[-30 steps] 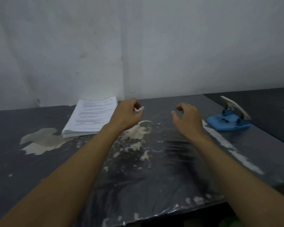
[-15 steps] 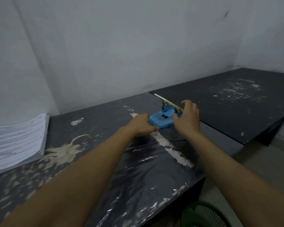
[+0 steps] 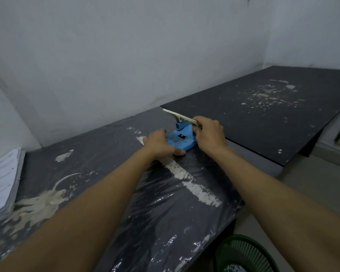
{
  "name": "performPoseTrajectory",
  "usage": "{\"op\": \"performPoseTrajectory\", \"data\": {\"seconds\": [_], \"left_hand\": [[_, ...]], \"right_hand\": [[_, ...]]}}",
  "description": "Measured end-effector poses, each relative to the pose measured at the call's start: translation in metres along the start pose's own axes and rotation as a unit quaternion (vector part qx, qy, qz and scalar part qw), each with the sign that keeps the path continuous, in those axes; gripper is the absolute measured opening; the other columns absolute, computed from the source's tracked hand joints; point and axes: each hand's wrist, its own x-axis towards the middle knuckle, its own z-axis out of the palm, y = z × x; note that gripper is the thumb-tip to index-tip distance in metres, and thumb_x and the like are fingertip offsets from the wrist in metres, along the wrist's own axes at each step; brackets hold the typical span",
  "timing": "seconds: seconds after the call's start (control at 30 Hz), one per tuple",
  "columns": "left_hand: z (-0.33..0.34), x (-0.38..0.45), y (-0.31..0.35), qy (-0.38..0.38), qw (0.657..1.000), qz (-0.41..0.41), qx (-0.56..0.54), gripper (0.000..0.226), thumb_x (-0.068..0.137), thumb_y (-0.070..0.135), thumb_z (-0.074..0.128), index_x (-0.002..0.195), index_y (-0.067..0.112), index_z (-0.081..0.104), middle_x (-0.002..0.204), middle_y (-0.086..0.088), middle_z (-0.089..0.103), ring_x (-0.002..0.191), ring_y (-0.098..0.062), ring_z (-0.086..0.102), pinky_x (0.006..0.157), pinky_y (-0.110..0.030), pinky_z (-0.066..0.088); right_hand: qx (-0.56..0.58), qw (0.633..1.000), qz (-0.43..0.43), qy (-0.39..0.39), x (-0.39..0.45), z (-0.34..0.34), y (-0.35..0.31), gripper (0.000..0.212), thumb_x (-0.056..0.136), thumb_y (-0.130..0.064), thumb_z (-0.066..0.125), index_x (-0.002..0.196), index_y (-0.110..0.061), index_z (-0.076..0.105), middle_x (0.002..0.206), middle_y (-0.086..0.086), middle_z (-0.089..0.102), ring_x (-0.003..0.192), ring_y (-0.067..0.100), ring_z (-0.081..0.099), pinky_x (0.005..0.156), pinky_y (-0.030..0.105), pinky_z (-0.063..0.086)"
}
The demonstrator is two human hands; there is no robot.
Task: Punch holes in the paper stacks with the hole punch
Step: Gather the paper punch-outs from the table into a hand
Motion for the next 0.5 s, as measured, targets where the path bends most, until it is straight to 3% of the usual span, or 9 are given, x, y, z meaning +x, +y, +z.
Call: {"op": "performPoseTrajectory", "data": {"seconds": [0.1,0.2,0.33,0.43,0.5], "left_hand": [[-0.005,0.000,-0.003,0.001,0.997,0.021,-0.072,0.111,0.067,0.057,0.085,0.152,0.015,0.029,0.146,-0.007,0.047,0.127,-0.027,0.051,0.107,-0.045,0.044],[-0.021,0.001,-0.004,0.042,0.977,0.066,-0.198,0.099,0.078,0.045,0.082,0.154,0.023,0.023,0.139,-0.005,0.048,0.123,-0.022,0.051,0.104,-0.040,0.046],[-0.050,0.004,0.000,0.086,0.952,0.143,-0.258,0.068,0.091,0.024,0.073,0.147,0.033,0.034,0.138,-0.004,0.051,0.125,-0.020,0.052,0.103,-0.041,0.049],[-0.064,0.005,0.005,0.103,0.943,0.173,-0.266,0.031,0.096,0.014,0.066,0.123,0.022,0.054,0.129,-0.004,0.061,0.118,-0.023,0.061,0.097,-0.049,0.054],[-0.071,0.002,0.007,0.158,0.937,0.178,-0.256,0.012,0.098,0.008,0.060,0.109,0.014,0.061,0.114,-0.008,0.068,0.107,-0.026,0.067,0.084,-0.049,0.060]], "right_hand": [[0.007,0.999,-0.028,0.019,0.000,-0.004,0.001,0.010,0.097,-0.017,0.057,0.089,-0.022,0.059,0.076,0.002,0.062,0.073,0.027,0.059,0.064,0.041,0.050],[0.043,0.998,-0.035,0.025,0.005,-0.014,0.000,0.010,0.096,-0.017,0.060,0.090,-0.025,0.061,0.075,-0.003,0.062,0.071,0.021,0.059,0.064,0.038,0.050],[0.084,0.994,-0.065,0.007,0.017,-0.026,-0.010,0.009,0.094,-0.018,0.062,0.088,-0.024,0.061,0.076,-0.003,0.065,0.075,0.021,0.062,0.066,0.039,0.053],[0.122,0.990,-0.077,-0.009,0.023,-0.031,-0.020,0.010,0.093,-0.016,0.064,0.090,-0.026,0.065,0.080,-0.003,0.067,0.079,0.021,0.064,0.072,0.046,0.056],[0.154,0.985,-0.077,-0.021,0.025,-0.031,-0.025,0.010,0.093,-0.014,0.065,0.097,-0.023,0.069,0.086,-0.001,0.070,0.085,0.022,0.066,0.078,0.048,0.056]]}}
